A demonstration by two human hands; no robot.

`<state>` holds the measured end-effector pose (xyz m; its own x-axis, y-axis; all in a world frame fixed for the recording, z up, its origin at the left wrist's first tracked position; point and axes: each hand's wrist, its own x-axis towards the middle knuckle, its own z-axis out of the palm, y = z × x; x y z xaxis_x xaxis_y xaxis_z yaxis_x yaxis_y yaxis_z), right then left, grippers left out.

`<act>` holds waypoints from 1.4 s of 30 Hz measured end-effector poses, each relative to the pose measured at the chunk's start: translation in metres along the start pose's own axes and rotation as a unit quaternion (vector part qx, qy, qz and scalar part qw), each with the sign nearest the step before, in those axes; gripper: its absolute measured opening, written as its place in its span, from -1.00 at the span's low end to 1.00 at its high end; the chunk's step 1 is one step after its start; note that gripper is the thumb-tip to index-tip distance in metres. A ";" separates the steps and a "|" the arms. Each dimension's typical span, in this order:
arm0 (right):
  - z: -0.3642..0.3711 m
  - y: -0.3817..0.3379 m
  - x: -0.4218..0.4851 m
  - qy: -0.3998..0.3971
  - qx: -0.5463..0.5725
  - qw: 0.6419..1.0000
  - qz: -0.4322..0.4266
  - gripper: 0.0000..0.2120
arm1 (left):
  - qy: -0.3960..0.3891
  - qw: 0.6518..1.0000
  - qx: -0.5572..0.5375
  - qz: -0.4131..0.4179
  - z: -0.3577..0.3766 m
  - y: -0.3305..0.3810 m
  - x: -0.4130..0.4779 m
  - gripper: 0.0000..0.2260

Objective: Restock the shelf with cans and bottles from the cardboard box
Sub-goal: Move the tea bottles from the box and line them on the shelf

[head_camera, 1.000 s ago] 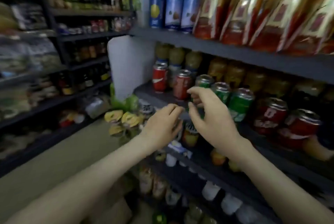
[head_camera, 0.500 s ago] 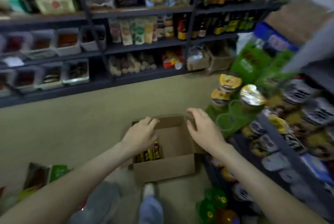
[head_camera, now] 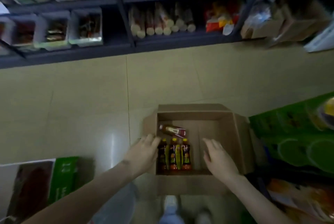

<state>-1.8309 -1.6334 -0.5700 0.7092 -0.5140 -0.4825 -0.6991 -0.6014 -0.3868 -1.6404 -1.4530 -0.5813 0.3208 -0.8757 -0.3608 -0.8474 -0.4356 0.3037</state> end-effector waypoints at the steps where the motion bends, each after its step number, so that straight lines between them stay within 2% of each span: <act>1: 0.019 0.010 0.017 -0.012 -0.006 1.000 0.009 -0.52 | -0.008 1.000 0.006 -0.004 0.018 -0.009 0.016 -0.67; 4: 0.082 0.042 0.067 -0.035 -0.023 0.999 0.030 -0.52 | -0.010 0.997 0.022 -0.075 0.078 -0.042 0.064 -0.54; 6: 0.124 0.060 0.103 -0.049 -0.025 0.998 0.029 -0.51 | 0.001 0.993 0.026 -0.117 0.123 -0.065 0.093 -0.54; 12: 0.248 0.103 0.234 -0.054 -0.032 0.998 0.001 -0.50 | 0.002 0.996 0.073 -0.059 0.266 -0.111 0.159 -0.42; 15: 0.294 0.111 0.292 -0.043 -0.044 0.998 -0.032 -0.43 | 0.066 0.996 0.024 -0.060 0.315 -0.131 0.171 -0.43; 17: 0.318 0.113 0.324 -0.038 -0.087 0.994 -0.062 -0.36 | 0.115 0.992 -0.024 -0.051 0.329 -0.138 0.170 -0.46; 20: 0.345 0.113 0.358 -0.099 -0.202 0.969 -0.103 -0.25 | 0.152 0.987 -0.037 -0.032 0.333 -0.143 0.167 -0.52; 22: 0.355 0.113 0.369 -0.113 -0.247 0.959 -0.086 -0.18 | 0.155 0.987 -0.031 -0.017 0.332 -0.144 0.168 -0.54; 25: 0.356 0.115 0.369 -0.089 -0.278 0.952 -0.097 -0.12 | 0.144 0.989 0.012 -0.015 0.331 -0.144 0.167 -0.54; 28: 0.331 0.117 0.343 -0.056 -0.261 0.957 -0.114 -0.09 | 0.112 0.989 0.089 -0.023 0.321 -0.137 0.162 -0.53; 31: 0.267 0.112 0.287 -0.038 -0.173 0.982 -0.070 -0.13 | 0.069 0.992 0.102 -0.021 0.285 -0.113 0.151 -0.52; 35: 0.154 0.093 0.187 0.013 -0.059 0.998 -0.026 -0.14 | 0.039 0.998 0.017 -0.044 0.190 -0.048 0.133 -0.46; 37: 0.094 0.080 0.136 0.039 0.064 0.997 0.011 -0.12 | -0.005 0.997 -0.068 -0.024 0.128 -0.008 0.123 -0.40; 39: 0.032 0.064 0.083 0.074 0.209 0.975 0.033 -0.12 | -0.064 0.983 -0.169 0.022 0.064 0.036 0.111 -0.32; 42: -0.057 0.039 0.002 0.112 0.402 0.908 0.041 -0.17 | -0.151 0.936 -0.312 0.060 -0.029 0.108 0.089 -0.25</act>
<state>-1.8513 -1.6925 -0.5410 0.5896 -0.7021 -0.3993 -0.5273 0.0399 -0.8488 -1.6906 -1.5837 -0.5547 0.0258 -0.8680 -0.4959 -0.4276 -0.4579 0.7794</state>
